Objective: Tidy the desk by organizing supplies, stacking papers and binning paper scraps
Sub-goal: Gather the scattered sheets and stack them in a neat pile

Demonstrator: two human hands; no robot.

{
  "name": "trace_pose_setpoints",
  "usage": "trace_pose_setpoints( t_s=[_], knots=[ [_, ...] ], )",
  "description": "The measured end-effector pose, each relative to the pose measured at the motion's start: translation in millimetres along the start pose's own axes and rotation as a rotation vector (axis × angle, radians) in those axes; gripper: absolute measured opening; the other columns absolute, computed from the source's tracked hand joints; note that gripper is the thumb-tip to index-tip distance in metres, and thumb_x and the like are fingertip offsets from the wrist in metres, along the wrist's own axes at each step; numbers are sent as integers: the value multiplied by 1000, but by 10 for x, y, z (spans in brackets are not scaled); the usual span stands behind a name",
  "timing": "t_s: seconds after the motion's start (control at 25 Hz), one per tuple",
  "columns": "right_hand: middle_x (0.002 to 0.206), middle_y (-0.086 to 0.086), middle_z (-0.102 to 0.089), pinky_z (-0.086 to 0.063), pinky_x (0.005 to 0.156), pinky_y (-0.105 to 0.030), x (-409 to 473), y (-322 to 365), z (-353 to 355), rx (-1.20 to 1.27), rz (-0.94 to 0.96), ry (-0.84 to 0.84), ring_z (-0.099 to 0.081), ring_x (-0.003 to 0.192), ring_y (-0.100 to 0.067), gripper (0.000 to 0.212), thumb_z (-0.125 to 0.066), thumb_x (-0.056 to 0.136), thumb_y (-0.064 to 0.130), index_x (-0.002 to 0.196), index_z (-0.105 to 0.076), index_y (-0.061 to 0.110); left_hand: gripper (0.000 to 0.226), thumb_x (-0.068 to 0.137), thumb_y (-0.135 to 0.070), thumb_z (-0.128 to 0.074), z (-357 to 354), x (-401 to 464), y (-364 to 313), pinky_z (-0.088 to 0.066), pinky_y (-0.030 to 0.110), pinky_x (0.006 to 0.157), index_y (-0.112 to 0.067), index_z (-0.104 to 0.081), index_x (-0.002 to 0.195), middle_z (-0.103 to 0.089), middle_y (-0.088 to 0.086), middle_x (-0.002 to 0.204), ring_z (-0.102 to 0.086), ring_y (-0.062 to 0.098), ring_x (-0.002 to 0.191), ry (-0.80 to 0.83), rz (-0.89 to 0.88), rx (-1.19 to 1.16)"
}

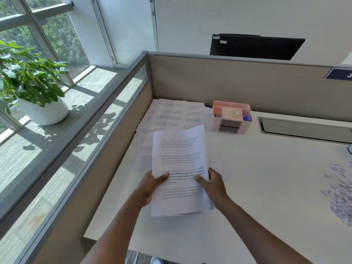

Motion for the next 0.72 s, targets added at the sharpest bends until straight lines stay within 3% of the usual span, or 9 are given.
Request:
trace_pose_setpoints(
  t_s=[0.16,0.32,0.4,0.44,0.52,0.64,0.72],
  knots=[
    [95,4,-76,-60,77,-44,-36,37,-24,71,-1,20,-73,86,-18,22,-80,79,27,97,-69,23,48,84,-11,-78,-88,28,-109,-54,61,93,-4,-60,129,-73,18,116,-71,39,105,0,-42,51],
    [119,0,-69,-54,83,-35,-9,-105,169,256,-139,110,-65,108,-20,80,-89,57,50,123,-57,20,50,83,-11,-80,-308,-16,-307,-52,65,93,-3,-59,128,-72,21,118,-70,43,106,74,-86,91],
    [129,-2,-62,-48,94,-41,-15,-205,216,416,-281,197,-60,115,-22,100,-83,49,70,131,-50,23,50,85,-12,-77,-591,-71,-443,-52,65,95,-2,-59,130,-69,24,123,-67,45,111,206,-118,109],
    [133,-5,-60,-44,102,-48,-19,-235,247,539,-337,237,-57,120,-26,102,-70,54,82,134,-49,23,49,87,-11,-75,-752,-100,-513,-51,63,97,-2,-59,131,-67,25,126,-65,46,114,276,-141,108],
    [135,-15,-59,-38,109,-58,-59,-234,295,822,-395,347,-54,126,-35,94,-40,74,84,138,-51,15,47,90,-10,-72,-1024,-151,-659,-51,61,99,-2,-57,134,-63,26,131,-62,47,119,386,-185,80],
    [121,-18,-68,-50,94,-54,-94,-137,426,966,-369,429,-65,111,-37,66,-44,93,65,125,-65,12,46,90,-11,-72,-1193,-129,-758,-52,60,98,-2,-58,133,-63,26,131,-62,47,118,393,-205,81],
    [137,-19,-57,-43,103,-58,-88,35,535,992,-319,472,-53,127,-41,87,-39,83,80,136,-58,14,46,87,-13,-75,-1183,-72,-691,-52,62,97,-2,-61,129,-67,23,126,-65,45,114,312,-182,134]
  ],
)
Point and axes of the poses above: each hand's wrist, its own x-axis towards the middle knuckle, its own z-axis out of the back of the hand, y = z × x, the point moved 10 cm from there along x, towards the middle knuckle
